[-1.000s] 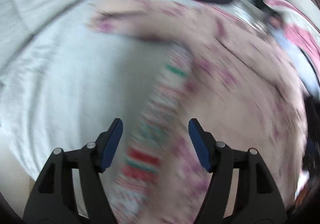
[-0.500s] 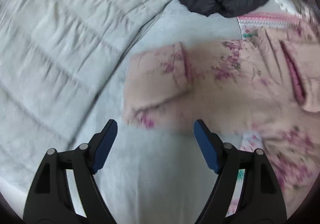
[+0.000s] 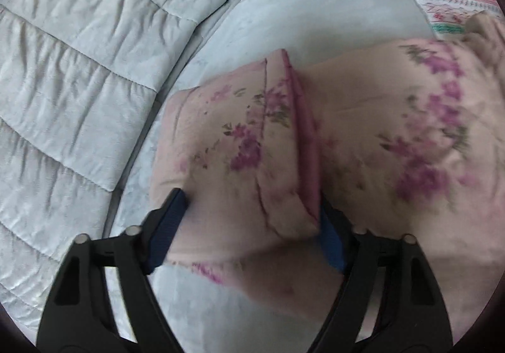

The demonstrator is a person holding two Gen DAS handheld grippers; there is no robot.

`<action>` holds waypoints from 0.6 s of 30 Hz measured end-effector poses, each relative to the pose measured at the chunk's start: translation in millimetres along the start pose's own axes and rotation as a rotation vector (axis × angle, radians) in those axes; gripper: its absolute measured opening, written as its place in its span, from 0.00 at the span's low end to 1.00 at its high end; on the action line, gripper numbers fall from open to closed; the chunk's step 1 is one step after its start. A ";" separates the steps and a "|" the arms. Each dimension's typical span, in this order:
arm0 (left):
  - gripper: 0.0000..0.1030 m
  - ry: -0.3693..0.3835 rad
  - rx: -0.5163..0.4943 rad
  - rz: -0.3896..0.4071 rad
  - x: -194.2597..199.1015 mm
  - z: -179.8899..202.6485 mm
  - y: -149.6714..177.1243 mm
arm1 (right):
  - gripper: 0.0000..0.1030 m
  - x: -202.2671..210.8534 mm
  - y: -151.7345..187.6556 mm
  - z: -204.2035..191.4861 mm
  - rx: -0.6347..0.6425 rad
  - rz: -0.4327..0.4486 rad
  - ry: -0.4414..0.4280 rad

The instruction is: Fold large clothes

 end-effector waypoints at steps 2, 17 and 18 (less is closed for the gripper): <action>0.27 0.028 0.031 0.013 -1.7 -3.3 -1.4 | 0.80 -1.0 -0.4 -1.1 -0.001 -0.001 -0.005; 0.23 0.521 0.519 0.325 205.6 -88.6 -40.5 | 0.80 27.4 -11.5 21.2 -0.081 0.083 -0.026; 0.23 0.558 0.514 0.344 227.1 -83.0 -42.5 | 0.80 29.1 -12.4 25.3 -0.093 0.086 -0.027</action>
Point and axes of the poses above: each gripper's, at about its wrist camera, not at the fingertips, and x roughly against the way its jaws point, z to its right, y to its underside, the point moved 5 cm from there along -x, roughly the way its jaws point, and after that the axes turned 1 degree about -z, right-handed, at the moved point
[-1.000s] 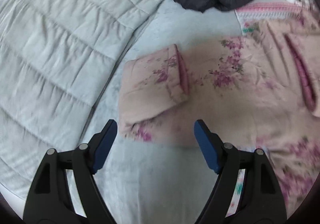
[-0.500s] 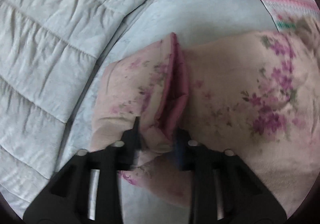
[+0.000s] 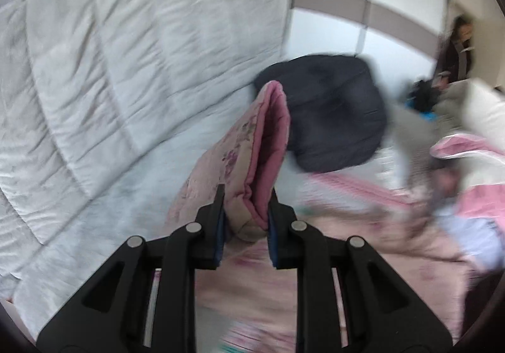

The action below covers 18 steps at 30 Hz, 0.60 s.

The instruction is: Fold large clothes

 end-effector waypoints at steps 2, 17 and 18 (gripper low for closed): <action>0.23 0.105 -0.012 0.016 29.6 42.9 -3.1 | 0.80 2.3 -2.2 7.1 -0.027 0.008 0.001; 0.23 0.633 0.003 -0.158 74.8 281.6 88.5 | 0.80 13.5 -12.7 91.6 -0.315 0.030 -0.006; 0.23 0.640 0.007 -0.182 67.0 294.4 103.0 | 0.80 14.8 -12.7 98.0 -0.336 0.031 -0.007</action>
Point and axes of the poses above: each gripper's, at about its wrist camera, not at the fingertips, and x roughly against the way its jaws point, z to its right, y to its underside, the point moved 5 cm from there along -x, roughly the way its jaws point, and after that the axes turned 1 degree about -z, right-handed, at the moved point
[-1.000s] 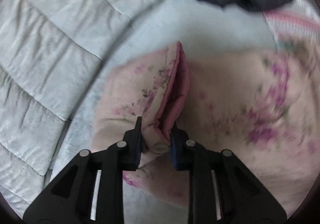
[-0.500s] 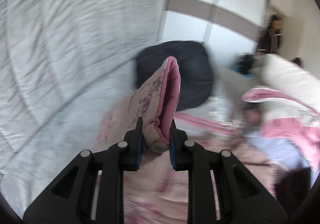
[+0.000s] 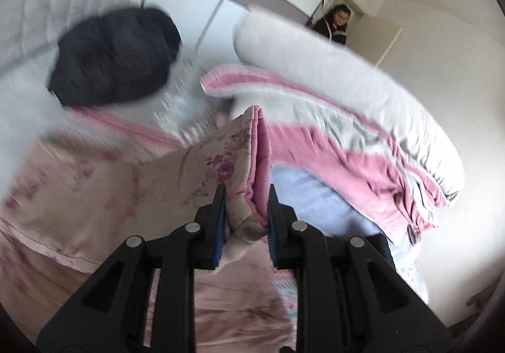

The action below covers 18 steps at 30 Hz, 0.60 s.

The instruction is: Fold large clothes

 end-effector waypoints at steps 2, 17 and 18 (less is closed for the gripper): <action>0.24 -0.012 0.020 -0.044 -31.7 7.5 29.3 | 0.80 1.9 -3.7 11.2 -0.037 0.000 0.006; 0.58 0.024 0.105 -0.357 -123.7 -7.6 134.1 | 0.80 1.8 -9.9 38.1 -0.122 -0.035 0.009; 0.58 0.037 0.105 -0.362 -119.1 -4.9 132.9 | 0.80 1.8 -9.9 38.0 -0.118 -0.037 0.011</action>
Point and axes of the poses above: each gripper's, at about its wrist camera, not at the fingertips, and x roughly against the way its jaws point, z to its right, y to its underside, the point moved 5 cm from there along -x, roughly the way its jaws point, and after that the axes turned 1 degree about -z, right-handed, at the moved point
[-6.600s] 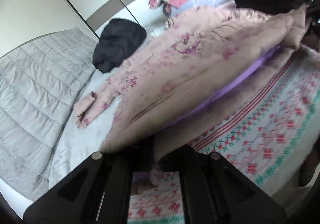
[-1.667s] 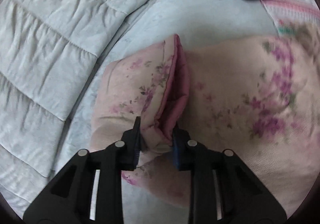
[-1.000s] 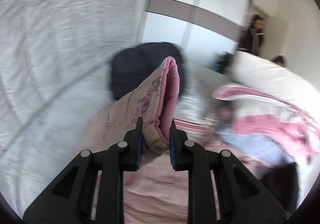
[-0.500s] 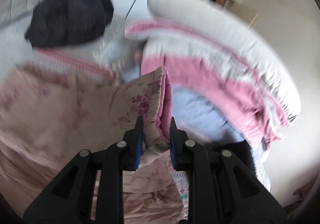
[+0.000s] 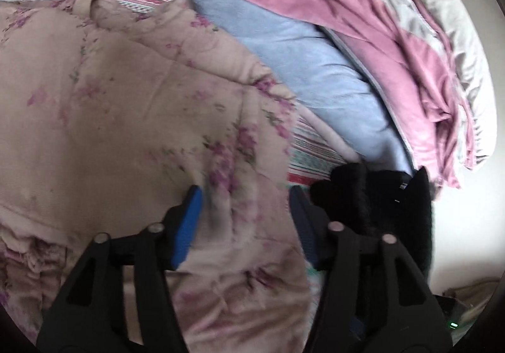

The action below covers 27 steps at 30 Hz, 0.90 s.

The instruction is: Fold large clothes

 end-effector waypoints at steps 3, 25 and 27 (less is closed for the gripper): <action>0.59 0.024 -0.031 0.021 28.2 4.5 2.2 | 0.80 -0.3 0.5 0.6 0.006 -0.002 0.006; 0.64 -0.439 0.183 0.083 201.2 -277.4 95.7 | 0.80 -60.5 65.7 -31.9 0.202 -0.225 0.073; 0.64 -0.513 0.051 0.044 195.9 -262.6 105.4 | 0.80 -70.2 77.7 -37.1 0.289 -0.199 0.165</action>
Point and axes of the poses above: each gripper's, at about its wrist camera, not at the fingertips, and x roughly against the way its jaws point, z to its right, y to its underside, the point moved 5 cm from there along -x, roughly the way its jaws point, and after that the axes turned 1 degree about -z, right-handed, at the moved point
